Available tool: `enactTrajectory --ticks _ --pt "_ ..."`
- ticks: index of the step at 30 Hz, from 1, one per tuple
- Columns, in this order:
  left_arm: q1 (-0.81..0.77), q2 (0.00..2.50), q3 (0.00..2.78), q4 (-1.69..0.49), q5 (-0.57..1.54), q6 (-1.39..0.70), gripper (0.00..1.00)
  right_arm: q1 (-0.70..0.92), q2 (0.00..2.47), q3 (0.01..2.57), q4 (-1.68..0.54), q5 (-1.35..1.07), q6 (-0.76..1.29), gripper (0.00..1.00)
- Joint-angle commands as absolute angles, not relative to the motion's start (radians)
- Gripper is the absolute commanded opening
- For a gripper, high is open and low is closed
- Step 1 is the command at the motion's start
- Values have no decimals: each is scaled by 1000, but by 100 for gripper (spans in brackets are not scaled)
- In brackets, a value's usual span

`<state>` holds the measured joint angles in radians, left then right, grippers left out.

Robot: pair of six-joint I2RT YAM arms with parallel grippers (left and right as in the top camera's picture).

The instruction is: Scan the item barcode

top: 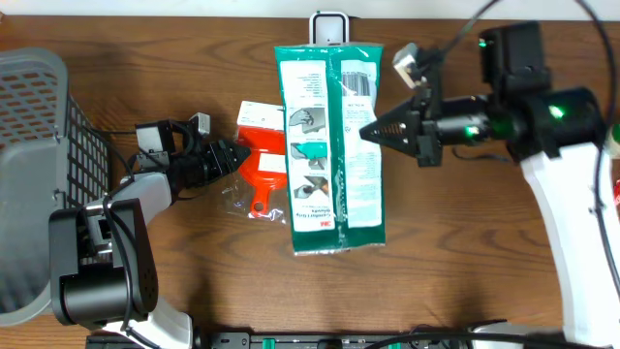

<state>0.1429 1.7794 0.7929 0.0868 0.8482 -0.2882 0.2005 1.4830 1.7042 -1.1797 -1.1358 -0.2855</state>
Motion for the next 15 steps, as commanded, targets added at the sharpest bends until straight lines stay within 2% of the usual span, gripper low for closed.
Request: enactTrajectory --ticks 1,9,15 --pt "144 1788 793 70 836 -279 62 218 1412 1707 -1154 -1248 -165 1" --pt "144 1788 793 17 836 -279 62 218 1346 1707 -1017 -1325 211 1" --pt "144 1788 791 1 836 -278 62 218 1343 1707 -971 -1421 277 2"
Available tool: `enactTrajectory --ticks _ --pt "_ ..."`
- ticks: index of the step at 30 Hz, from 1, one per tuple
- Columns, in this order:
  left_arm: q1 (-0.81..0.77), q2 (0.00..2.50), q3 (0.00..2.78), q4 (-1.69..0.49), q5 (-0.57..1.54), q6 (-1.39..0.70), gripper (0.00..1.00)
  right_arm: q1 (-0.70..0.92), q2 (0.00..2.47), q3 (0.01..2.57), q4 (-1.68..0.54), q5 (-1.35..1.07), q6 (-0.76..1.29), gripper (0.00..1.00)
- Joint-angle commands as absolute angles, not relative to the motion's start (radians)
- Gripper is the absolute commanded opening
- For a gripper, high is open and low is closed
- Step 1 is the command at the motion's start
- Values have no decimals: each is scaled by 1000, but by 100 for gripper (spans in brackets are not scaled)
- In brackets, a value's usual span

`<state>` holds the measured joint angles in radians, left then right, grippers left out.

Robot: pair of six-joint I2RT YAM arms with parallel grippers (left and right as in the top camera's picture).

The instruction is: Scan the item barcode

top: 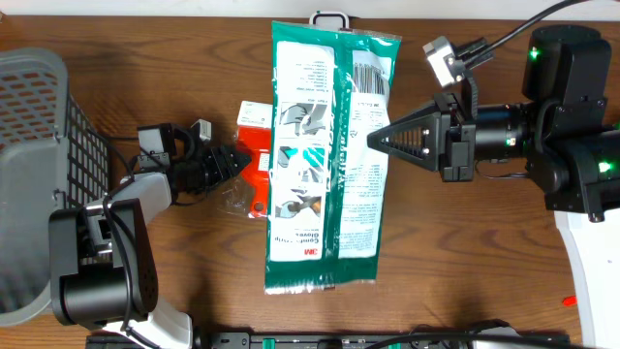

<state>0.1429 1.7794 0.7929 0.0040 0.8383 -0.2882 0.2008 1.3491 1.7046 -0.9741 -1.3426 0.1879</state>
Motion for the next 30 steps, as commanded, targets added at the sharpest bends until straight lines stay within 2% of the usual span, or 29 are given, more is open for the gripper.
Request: enactTrajectory --ticks 1,11,13,16,18,22,27,30 --pt "144 1788 791 1 836 -278 62 218 1343 1707 -972 -1419 276 1" --pt "144 1788 791 1 836 -278 62 218 1343 1707 -977 -1354 255 1" --pt "144 1788 791 1 836 -277 62 218 1343 1707 -1013 -1173 201 1" --pt "144 1788 791 1 836 -274 62 222 1348 1707 -1098 -670 139 1" --pt "144 1788 791 1 836 -271 62 232 1359 1707 -1114 -475 86 1" --pt "144 1788 791 0 817 -264 62 237 1394 1707 -1075 -416 17 1" --pt "144 1788 791 0 814 -264 62 239 1481 1707 -997 -135 17 1" --pt "144 1788 791 0 813 -264 62 248 1540 1707 -922 -62 -7 1"
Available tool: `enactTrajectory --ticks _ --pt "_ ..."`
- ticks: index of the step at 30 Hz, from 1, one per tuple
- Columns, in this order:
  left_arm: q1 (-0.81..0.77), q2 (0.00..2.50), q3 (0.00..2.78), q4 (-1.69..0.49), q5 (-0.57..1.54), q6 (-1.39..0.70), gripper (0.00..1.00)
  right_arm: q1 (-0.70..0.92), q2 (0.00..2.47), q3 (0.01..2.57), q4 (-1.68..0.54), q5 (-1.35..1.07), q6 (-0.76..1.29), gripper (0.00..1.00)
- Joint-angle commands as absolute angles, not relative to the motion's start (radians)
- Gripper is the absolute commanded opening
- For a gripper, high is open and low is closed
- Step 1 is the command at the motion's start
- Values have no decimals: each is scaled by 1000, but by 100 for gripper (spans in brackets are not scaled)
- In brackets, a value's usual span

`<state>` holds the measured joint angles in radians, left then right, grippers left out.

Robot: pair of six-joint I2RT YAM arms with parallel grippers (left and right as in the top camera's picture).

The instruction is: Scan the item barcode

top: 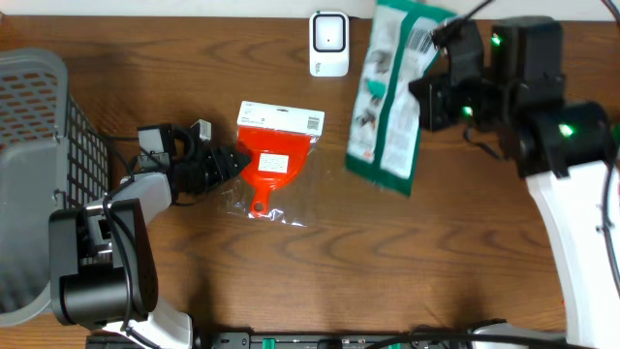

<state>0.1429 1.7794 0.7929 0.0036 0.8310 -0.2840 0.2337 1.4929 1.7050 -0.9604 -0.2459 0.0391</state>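
Observation:
A green and white bag (390, 102) hangs raised above the table at the back right, tilted, with its barcode (418, 39) near the top. My right gripper (433, 92) is shut on the bag's right edge. A white scanner (329, 43) stands at the table's back edge, left of the bag. My left gripper (235, 162) rests at the left edge of an orange packaged item (272, 162); whether its jaws are open cannot be told.
A grey mesh basket (39, 145) fills the left side. The orange item lies in a clear wrapper with a white label (281, 118) at its top, left of the table's middle.
The right gripper has lifted the green bag up and to the back right, turning it edge-on. The bag has left the table's middle, uncovering the scanner and the whole orange item. The left arm is unmoved.
First the bag lay flat at the table's middle, covering part of the orange item, with the right gripper at its right edge. Then it was raised and larger in view, still held. Now it hangs tilted at the back right beside the scanner.

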Motion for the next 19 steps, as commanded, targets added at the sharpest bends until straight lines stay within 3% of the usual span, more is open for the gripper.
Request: enactTrajectory --ticks 1,10,19 --pt "144 1788 791 0 810 -264 62 253 1557 1707 -889 -29 -9 1" --pt "144 1788 791 1 791 -264 62 329 1620 1707 -608 398 -121 1" --pt "144 1788 791 0 765 -264 62 388 1739 1707 -312 660 -496 1"
